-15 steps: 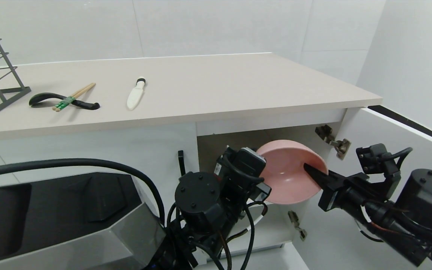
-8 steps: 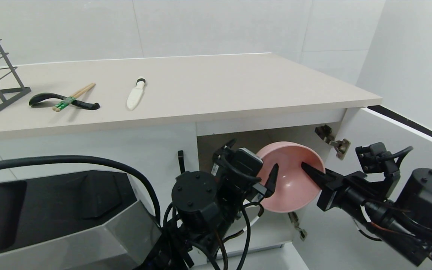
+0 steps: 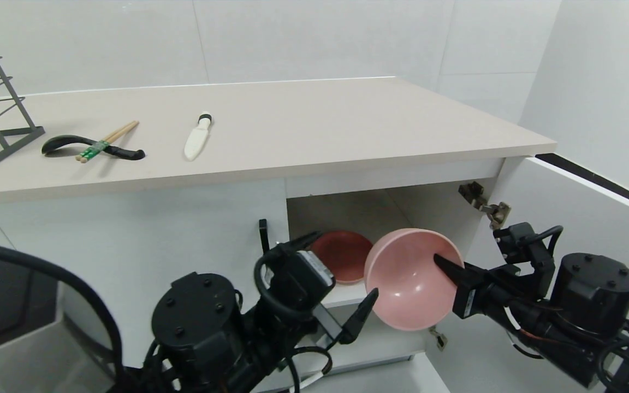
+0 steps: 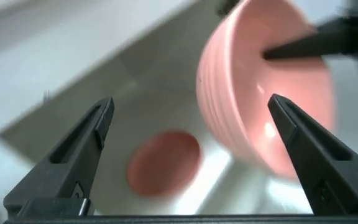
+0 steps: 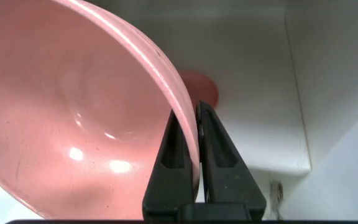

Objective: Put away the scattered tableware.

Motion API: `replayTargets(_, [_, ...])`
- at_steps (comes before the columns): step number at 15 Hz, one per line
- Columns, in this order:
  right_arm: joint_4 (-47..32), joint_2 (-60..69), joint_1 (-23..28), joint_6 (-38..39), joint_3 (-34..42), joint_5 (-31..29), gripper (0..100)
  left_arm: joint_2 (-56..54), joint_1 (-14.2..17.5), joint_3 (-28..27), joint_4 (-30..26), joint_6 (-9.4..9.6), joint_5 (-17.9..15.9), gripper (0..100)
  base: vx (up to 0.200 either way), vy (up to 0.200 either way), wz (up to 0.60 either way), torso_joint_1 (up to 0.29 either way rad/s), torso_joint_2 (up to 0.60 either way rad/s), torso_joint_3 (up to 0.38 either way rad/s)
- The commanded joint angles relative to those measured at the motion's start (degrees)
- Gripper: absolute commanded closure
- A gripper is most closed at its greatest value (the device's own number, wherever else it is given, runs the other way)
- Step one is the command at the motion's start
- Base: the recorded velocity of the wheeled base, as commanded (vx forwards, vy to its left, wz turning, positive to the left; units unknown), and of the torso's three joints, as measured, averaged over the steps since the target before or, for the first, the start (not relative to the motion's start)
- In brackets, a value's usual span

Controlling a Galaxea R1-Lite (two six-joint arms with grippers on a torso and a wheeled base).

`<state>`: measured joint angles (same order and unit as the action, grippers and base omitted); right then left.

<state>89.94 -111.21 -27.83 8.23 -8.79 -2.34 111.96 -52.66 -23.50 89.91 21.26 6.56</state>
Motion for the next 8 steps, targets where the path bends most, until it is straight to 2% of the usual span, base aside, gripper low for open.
replayTargets(1, [0.1, -3.0, 0.0, -0.1, 0.7, 0.0, 100, -9.4, 4.3, 9.1, 0.1, -1.57, -5.7, 0, 0.0, 0.0, 0.0, 0.0, 0.0, 0.0])
replayTargets(2, [0.1, -3.0, -0.3, -0.1, 1.5, 0.0, 100, -11.6, 6.1, 12.0, 0.1, -3.59, -7.7, 0, 0.0, 0.0, 0.0, 0.0, 0.0, 0.0])
replayTargets(3, [0.1, -2.9, -0.3, -0.1, 2.2, 0.0, 100, -14.5, 8.4, 15.7, 0.1, -6.67, -10.2, 0, 0.0, 0.0, 0.0, 0.0, 0.0, 0.0])
replayTargets(4, [0.1, -2.9, -0.3, -0.1, 2.9, 0.0, 100, -17.2, 10.6, 19.4, 0.1, -8.96, -12.8, 0, 0.0, 0.0, 0.0, 0.0, 0.0, 0.0])
replayTargets(6, [0.1, -3.0, -0.5, -0.1, 4.0, 0.0, 100, -22.3, 13.9, 23.5, -0.1, -10.27, -18.1, 0, 0.0, 0.0, 0.0, 0.0, 0.0, 0.0])
replayTargets(7, [0.1, -3.0, -1.0, -0.1, 4.2, 0.0, 100, -25.4, 15.3, 23.5, -4.4, -11.24, -18.0, 0, 0.0, 0.0, 0.0, 0.0, 0.0, 0.0])
replayTargets(8, [0.1, -3.0, -1.5, -0.1, 4.4, 0.0, 100, -28.3, 16.3, 23.5, -9.7, -10.89, -17.9, 0, 0.0, 0.0, 0.0, 0.0, 0.0, 0.0])
